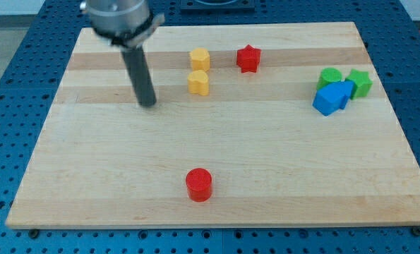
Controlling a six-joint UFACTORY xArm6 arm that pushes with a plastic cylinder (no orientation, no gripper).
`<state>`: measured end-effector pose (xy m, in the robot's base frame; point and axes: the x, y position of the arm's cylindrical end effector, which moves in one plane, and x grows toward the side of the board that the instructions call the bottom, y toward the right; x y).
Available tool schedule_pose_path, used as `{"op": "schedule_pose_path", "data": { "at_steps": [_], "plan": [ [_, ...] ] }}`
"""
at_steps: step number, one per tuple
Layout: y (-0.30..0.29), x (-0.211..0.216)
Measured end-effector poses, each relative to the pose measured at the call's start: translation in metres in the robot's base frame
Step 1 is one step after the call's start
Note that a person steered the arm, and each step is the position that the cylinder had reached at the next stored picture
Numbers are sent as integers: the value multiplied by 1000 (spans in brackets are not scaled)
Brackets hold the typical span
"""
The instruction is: Move the yellow hexagon to the right of the red circle
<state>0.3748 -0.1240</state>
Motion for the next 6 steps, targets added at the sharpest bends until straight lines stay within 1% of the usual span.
{"op": "schedule_pose_path", "data": {
  "at_steps": [1, 2, 4, 5, 6],
  "plan": [
    [11, -80],
    [22, -122],
    [76, -126],
    [77, -116],
    [77, -90]
  ]
}}
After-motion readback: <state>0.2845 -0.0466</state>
